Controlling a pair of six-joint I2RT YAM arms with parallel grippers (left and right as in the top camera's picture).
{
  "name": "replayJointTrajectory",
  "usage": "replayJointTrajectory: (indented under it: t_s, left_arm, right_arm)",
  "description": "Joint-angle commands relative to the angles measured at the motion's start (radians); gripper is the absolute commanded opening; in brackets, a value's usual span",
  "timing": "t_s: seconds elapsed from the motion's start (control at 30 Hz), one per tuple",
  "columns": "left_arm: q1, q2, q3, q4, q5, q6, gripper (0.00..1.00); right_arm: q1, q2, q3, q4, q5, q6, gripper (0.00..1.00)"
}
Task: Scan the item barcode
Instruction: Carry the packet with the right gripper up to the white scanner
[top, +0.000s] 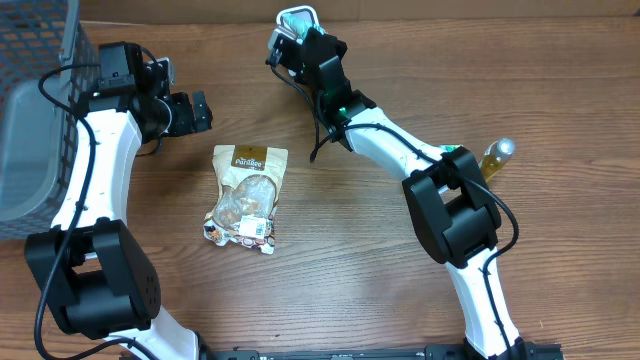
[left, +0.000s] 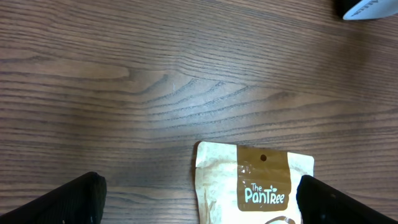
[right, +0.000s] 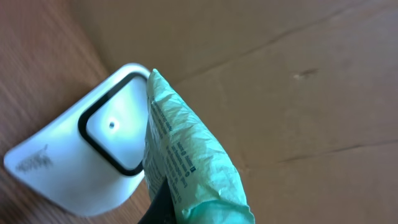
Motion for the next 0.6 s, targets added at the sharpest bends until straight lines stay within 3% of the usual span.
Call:
replayJointTrajectory:
  t_s: [0.0,0.33,0.57]
  left_arm:
    - [-0.002,0.009,0.020,0.000,-0.002,-0.010,1.00]
    - [-0.002,0.009,0.020,0.000,-0.002,-0.010,1.00]
    - [-0.002,0.009,0.020,0.000,-0.002,-0.010,1.00]
  right_arm:
    - [-0.011,0.036,0.010,0.014,0.018,-0.082,0.04]
    - [-0.008,0.041,0.010,-0.003,0.005,-0.080,0.04]
    - [-0.007,0.041,0.010,-0.120,-0.095,-0.080,0.04]
